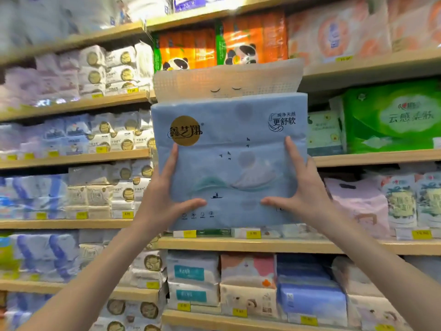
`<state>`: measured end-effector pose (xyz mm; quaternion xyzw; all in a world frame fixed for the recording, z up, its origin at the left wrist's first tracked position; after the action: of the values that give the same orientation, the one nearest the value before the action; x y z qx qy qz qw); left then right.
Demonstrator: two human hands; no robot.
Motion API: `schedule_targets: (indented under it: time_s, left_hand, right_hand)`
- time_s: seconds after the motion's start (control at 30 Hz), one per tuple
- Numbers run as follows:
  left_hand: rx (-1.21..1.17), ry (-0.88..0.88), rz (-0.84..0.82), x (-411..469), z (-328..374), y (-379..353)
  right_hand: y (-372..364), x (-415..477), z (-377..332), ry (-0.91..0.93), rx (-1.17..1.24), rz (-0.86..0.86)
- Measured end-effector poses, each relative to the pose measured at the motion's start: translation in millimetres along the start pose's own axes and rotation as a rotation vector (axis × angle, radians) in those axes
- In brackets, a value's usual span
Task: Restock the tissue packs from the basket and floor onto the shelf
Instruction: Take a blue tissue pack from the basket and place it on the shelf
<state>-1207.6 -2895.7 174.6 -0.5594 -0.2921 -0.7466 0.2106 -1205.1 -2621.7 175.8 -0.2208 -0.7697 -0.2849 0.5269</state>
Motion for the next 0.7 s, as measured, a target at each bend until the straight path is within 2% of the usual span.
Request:
schedule_targets:
  time_s: [0.37,0.7]
  left_hand:
    - [0.038,-0.093,0.131,104.4,-56.3,-47.8]
    - [0.057,-0.132,0.169,171.0,-116.3,-74.4]
  right_hand:
    - [-56.8,112.7,53.7,0.161,0.067,0.107]
    - [-123.9,184.2,90.9,0.247,0.130,0.167]
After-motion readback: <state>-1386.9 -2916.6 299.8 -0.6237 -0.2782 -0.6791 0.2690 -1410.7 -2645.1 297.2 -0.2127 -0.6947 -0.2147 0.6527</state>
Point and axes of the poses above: each hand's wrist, its own x-axis towards the middle knuckle, its own y-axis out of the back of the hand, z = x × y, the point moved 1 cm from there along x, towards the middle knuckle, and after that the axes turned 9 degrees about z, right-handed, at the moved point
